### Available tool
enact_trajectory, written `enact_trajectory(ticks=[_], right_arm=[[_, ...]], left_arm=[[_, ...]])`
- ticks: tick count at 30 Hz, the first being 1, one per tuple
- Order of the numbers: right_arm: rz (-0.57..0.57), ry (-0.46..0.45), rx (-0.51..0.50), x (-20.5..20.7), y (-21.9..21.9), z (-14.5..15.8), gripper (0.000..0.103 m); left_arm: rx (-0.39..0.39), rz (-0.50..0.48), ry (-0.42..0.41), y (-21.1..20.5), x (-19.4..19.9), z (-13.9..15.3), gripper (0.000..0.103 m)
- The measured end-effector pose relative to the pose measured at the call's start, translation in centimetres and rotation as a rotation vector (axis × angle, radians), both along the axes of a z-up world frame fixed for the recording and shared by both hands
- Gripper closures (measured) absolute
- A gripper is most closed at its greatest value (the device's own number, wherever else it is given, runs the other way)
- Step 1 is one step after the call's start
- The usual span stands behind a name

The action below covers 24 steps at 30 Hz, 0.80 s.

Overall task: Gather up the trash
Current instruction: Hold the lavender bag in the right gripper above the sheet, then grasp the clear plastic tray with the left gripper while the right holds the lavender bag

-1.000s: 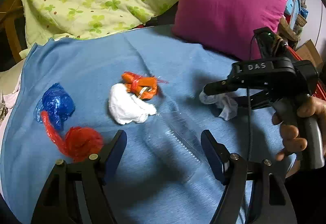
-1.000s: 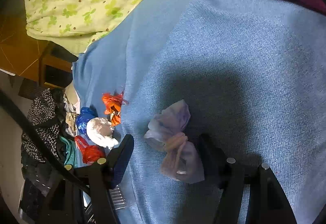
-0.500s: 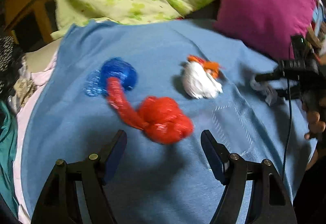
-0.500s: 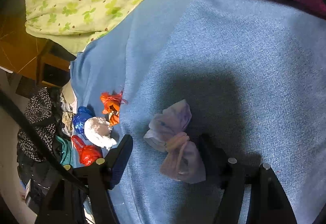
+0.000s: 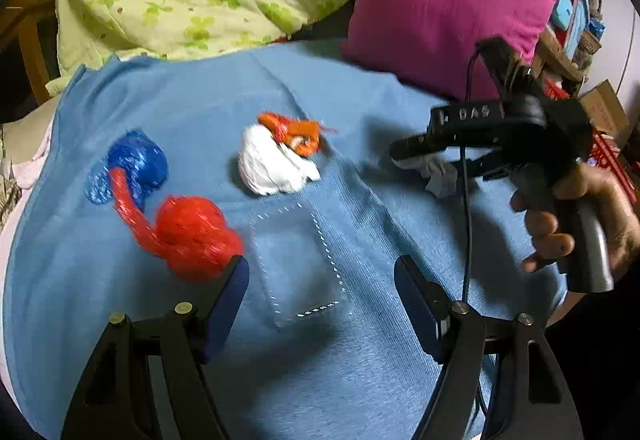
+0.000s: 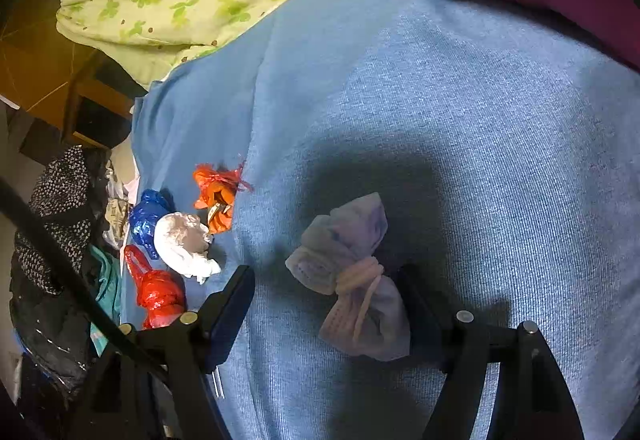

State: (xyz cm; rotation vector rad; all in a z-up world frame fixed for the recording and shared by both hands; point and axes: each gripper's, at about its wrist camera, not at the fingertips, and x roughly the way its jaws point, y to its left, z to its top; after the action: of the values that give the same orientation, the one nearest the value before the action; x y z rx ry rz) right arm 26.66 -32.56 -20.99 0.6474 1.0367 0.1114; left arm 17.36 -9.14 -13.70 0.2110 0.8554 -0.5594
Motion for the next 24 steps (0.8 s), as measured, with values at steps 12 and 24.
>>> enact_trajectory(ticks=[12, 24], right_arm=[[0.009, 0.001, -0.032, 0.0, 0.4, 0.2, 0.027], [-0.002, 0.002, -0.178, -0.4, 1.4, 0.6, 0.053]], left_arm=[[0.047, 0.081, 0.013, -0.4, 1.1, -1.8, 0.049], [0.073, 0.085, -0.014, -0.6, 1.3, -2.0, 0.053]])
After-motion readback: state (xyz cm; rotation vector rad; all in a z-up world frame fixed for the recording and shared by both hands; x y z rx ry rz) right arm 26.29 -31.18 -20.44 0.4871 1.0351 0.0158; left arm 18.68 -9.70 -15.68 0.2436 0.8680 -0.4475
